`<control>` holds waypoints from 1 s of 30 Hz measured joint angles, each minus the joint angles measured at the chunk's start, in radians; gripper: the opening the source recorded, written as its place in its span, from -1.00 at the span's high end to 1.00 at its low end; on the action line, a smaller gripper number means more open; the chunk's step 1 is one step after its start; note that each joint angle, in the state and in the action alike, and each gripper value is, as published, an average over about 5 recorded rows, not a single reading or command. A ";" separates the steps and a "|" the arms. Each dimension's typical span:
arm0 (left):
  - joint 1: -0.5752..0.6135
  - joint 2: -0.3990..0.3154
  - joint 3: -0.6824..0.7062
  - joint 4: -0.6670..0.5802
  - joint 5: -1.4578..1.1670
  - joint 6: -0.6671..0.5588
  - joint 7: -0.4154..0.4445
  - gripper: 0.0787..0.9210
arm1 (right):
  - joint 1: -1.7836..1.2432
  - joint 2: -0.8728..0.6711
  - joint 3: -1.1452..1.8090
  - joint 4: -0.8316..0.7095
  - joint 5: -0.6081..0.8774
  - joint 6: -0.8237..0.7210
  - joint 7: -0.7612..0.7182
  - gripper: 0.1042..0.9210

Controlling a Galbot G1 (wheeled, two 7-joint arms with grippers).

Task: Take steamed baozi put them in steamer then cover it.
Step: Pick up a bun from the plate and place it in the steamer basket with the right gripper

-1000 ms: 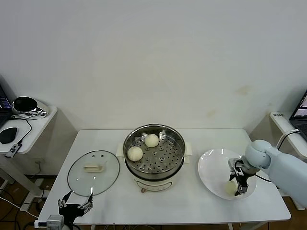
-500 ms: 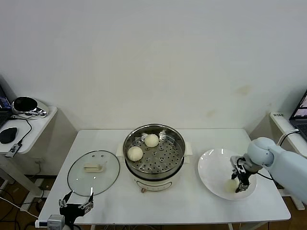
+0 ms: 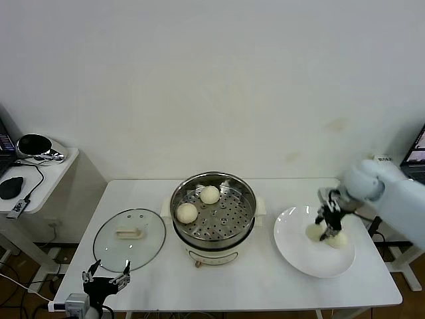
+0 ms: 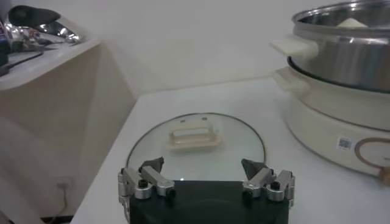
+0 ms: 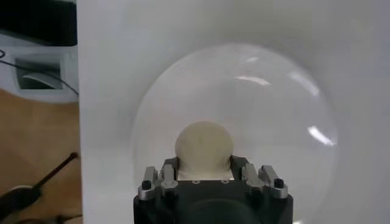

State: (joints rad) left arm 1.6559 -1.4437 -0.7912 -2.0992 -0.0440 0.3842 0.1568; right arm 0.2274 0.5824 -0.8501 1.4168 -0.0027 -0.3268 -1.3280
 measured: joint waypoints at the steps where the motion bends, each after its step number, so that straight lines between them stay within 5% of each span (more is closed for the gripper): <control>1: -0.001 -0.001 -0.002 -0.002 -0.001 0.000 0.000 -0.77 | 0.033 0.012 -0.017 -0.008 0.017 0.010 -0.005 0.15; 18: 0.016 -0.024 -0.019 -0.048 -0.002 -0.004 -0.013 -0.77 | 0.363 0.261 -0.231 -0.104 0.273 0.478 -0.024 0.13; 30: 0.015 -0.027 -0.022 -0.071 -0.010 -0.005 -0.015 -0.77 | 0.389 0.410 -0.280 -0.082 0.175 0.801 0.047 0.13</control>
State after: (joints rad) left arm 1.6711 -1.4710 -0.8130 -2.1707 -0.0543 0.3797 0.1419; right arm 0.6168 0.9919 -1.1305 1.3344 0.1722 0.4743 -1.2808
